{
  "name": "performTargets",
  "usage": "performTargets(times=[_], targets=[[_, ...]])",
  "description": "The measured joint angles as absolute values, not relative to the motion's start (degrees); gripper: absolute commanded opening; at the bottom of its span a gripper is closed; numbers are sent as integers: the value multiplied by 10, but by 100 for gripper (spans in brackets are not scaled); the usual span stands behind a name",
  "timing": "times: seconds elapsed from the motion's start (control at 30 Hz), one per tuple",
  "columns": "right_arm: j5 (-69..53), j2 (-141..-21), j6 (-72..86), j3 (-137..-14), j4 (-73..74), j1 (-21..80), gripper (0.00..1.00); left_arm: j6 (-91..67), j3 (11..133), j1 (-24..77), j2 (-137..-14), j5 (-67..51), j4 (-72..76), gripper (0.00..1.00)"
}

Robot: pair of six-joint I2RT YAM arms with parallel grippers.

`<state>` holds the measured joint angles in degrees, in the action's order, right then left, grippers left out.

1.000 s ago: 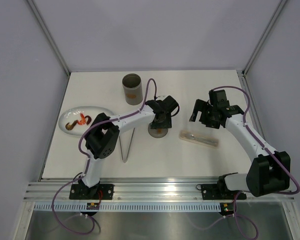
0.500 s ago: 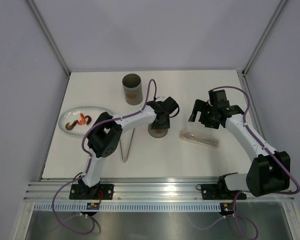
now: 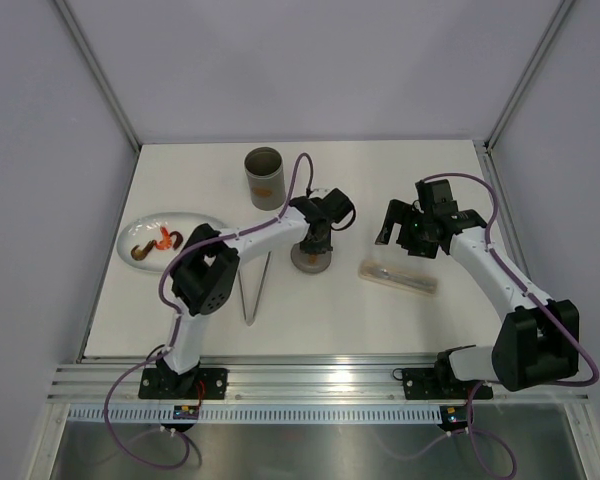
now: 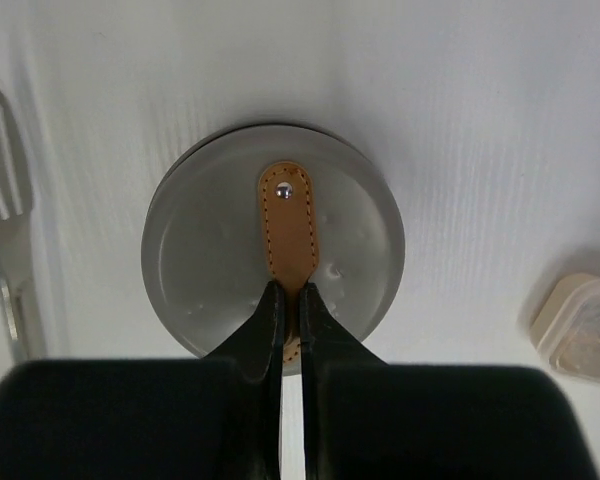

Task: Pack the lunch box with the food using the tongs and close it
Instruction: Pick up the box lid from the center of the board, then close the box lid on the packing box.

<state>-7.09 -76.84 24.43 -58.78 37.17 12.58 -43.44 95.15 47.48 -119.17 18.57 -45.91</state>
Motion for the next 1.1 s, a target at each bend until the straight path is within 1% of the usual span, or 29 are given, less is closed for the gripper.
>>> performTargets(times=[0.13,0.37,0.57,0.83,1.1], targets=[[-71,-767,245,-588,372,126,99,-387,982,461,-1158,185,-503,0],[-71,-745,251,-588,380,126,99,-306,1127,400,-1102,182,-551,0],[-71,-727,254,-588,393,126,99,-269,1221,335,-1096,162,-572,0],[-71,-716,257,-579,395,126,99,-249,1309,243,-1149,129,-566,0],[-71,-715,260,-569,398,126,99,-249,1313,192,-1207,95,-546,0]])
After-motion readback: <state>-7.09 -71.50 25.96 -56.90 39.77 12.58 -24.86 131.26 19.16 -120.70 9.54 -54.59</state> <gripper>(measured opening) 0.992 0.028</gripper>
